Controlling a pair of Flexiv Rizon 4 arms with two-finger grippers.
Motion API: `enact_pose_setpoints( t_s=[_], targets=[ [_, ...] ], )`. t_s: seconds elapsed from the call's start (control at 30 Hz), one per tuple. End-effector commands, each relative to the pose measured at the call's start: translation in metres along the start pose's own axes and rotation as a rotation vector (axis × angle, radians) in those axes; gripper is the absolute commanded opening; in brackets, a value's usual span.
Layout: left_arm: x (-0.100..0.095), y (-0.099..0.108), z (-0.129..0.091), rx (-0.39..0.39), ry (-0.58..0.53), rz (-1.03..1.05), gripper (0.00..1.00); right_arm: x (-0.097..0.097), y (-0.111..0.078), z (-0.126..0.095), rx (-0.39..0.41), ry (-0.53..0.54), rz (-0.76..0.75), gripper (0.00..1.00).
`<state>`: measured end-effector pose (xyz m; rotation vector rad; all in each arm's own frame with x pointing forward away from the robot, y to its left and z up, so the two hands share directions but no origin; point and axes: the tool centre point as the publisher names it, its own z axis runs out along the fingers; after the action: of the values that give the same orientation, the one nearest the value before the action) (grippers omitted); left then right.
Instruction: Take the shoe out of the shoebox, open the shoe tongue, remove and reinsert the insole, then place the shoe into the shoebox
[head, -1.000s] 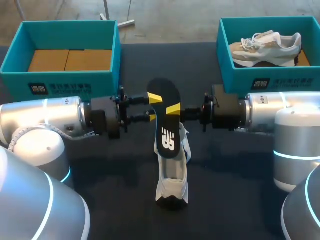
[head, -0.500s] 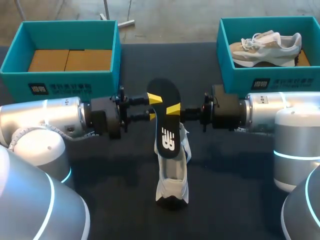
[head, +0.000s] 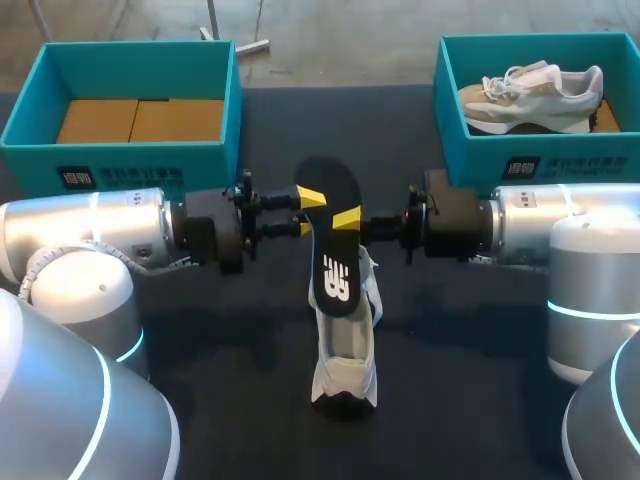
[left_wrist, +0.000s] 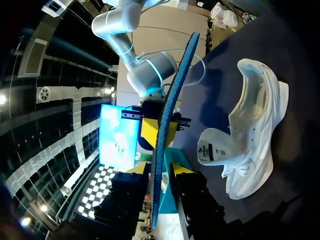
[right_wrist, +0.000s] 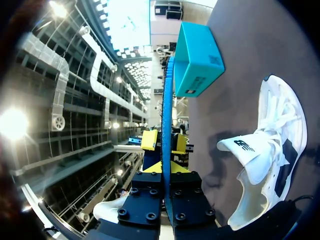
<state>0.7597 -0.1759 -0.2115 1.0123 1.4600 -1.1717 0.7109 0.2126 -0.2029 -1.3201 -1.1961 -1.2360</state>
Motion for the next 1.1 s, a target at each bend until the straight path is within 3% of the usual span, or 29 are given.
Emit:
enact_pose_setpoints(
  t_s=[0.03, 0.6, 0.73, 0.77, 1.07, 1.1],
  targets=[
    [0.000, 0.005, 0.004, 0.005, 0.002, 0.003, 0.26, 0.000, -0.001, 0.002, -0.003, -0.002, 0.000, 0.00],
    [-0.001, 0.009, 0.014, 0.028, 0.003, 0.004, 0.19, 0.000, -0.001, 0.002, -0.003, -0.002, 0.000, 0.00],
    [0.000, 0.009, 0.014, 0.031, 0.002, -0.001, 0.07, 0.000, -0.001, 0.002, -0.003, -0.002, 0.000, 0.00],
    [0.000, 0.009, 0.015, 0.031, 0.002, -0.002, 0.00, 0.000, -0.001, 0.002, -0.003, -0.002, 0.000, 0.00],
    [0.001, 0.009, 0.017, 0.037, 0.004, 0.005, 0.00, 0.000, 0.000, 0.002, 0.002, -0.005, 0.002, 0.00],
    [0.000, 0.008, 0.017, 0.038, 0.004, 0.006, 0.00, 0.001, 0.000, 0.003, 0.008, -0.009, -0.003, 0.41]
  ],
)
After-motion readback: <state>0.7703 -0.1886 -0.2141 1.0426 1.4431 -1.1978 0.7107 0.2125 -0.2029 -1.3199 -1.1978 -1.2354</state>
